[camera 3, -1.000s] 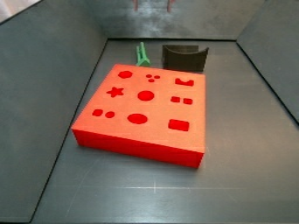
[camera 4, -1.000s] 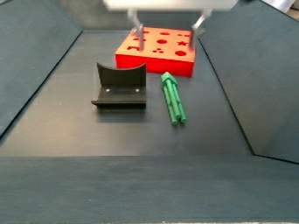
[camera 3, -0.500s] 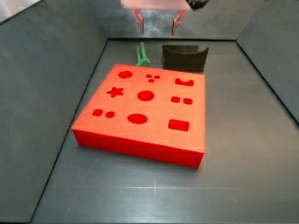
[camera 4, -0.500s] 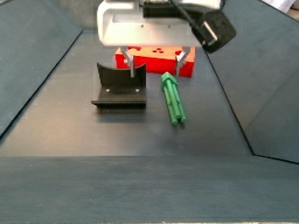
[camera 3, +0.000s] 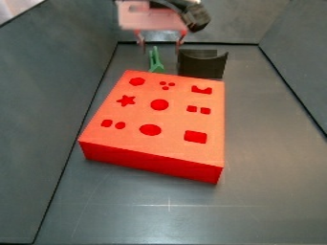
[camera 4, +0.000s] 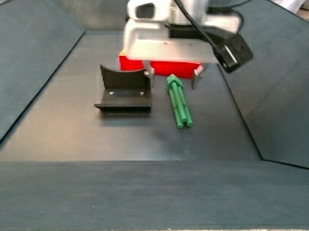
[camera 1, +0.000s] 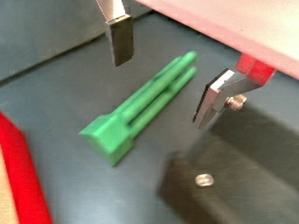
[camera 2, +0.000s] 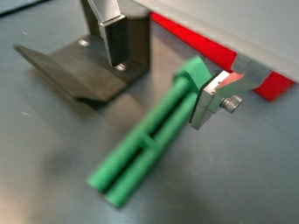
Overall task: Pick up the 3 prong object. Move up. Place the 3 prong object on the fixture. Regrasp the 3 prong object. Move to above the board. Insert the 3 prong object.
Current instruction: Pick up the 3 prong object.
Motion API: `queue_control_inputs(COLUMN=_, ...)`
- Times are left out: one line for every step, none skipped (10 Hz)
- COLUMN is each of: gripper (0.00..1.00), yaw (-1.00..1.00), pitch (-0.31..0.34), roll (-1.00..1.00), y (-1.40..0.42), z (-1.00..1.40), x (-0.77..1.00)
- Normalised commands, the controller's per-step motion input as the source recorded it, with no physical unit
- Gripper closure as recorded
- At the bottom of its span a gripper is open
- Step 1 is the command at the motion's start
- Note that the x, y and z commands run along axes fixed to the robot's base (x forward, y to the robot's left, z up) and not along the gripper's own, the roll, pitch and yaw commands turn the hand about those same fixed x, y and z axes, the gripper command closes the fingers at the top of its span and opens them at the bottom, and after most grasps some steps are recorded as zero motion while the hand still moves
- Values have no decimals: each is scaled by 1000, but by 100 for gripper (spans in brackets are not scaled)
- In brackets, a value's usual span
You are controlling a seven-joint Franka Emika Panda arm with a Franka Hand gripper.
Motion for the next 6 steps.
queue_control_inputs(gripper=0, yaw=0, pitch=-280, roll=59, y=-51, z=-743, x=-371)
queue_control_inputs(gripper=0, yaw=0, pitch=-271, roll=-63, y=191, z=-643, x=-177)
queue_control_inputs(gripper=0, yaw=0, pitch=-191, roll=-70, y=103, z=-414, x=-51)
queue_control_inputs(gripper=0, yaw=0, pitch=-90, roll=-11, y=0, z=-111, x=-51)
queue_control_inputs(gripper=0, yaw=0, pitch=-31, roll=0, y=0, z=-106, x=0)
queue_control_inputs(gripper=0, yaw=0, pitch=-27, roll=-74, y=103, z=-17, x=0)
